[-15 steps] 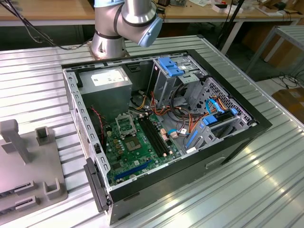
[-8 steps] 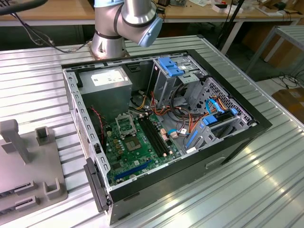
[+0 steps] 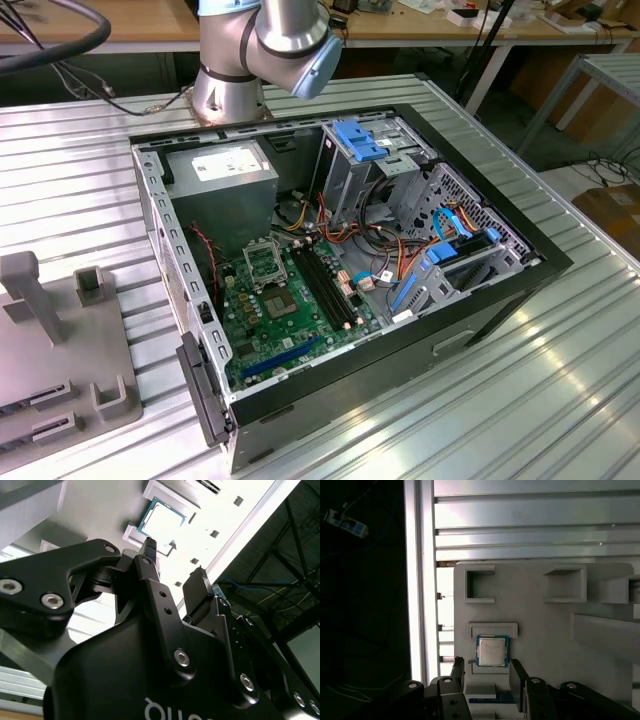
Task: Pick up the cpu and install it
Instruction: 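Pick up the cpu and move it towards the insertion slot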
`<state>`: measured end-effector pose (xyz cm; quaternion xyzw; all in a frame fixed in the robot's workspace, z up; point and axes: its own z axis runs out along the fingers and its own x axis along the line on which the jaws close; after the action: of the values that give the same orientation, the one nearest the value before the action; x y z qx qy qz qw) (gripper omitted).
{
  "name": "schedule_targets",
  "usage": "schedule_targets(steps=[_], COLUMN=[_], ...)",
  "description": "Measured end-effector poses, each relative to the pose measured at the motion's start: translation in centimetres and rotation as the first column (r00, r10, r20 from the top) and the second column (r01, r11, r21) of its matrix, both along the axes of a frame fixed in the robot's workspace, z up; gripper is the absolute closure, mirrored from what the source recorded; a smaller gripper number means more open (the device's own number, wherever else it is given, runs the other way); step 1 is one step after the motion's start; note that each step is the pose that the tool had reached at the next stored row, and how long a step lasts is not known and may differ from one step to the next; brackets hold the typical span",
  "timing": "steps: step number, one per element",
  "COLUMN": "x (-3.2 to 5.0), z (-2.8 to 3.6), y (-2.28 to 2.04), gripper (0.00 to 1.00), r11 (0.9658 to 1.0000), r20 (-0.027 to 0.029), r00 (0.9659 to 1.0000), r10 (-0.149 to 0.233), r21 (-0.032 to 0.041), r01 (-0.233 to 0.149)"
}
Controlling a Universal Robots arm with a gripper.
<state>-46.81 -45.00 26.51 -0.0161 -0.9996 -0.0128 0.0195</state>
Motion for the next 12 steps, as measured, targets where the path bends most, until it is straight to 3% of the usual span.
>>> schedule_targets(steps=[5,12], x=[0.0,0.01], z=[-1.14,-2.09], y=[-0.06,-0.19], gripper=[0.51,0.51], r11=[1.0,0.9999], r20=[0.0,0.0001], r00=[1.0,0.9999], r10=[0.0,0.015], r21=[-0.0002,-0.0034], r01=[0.0,-0.015])
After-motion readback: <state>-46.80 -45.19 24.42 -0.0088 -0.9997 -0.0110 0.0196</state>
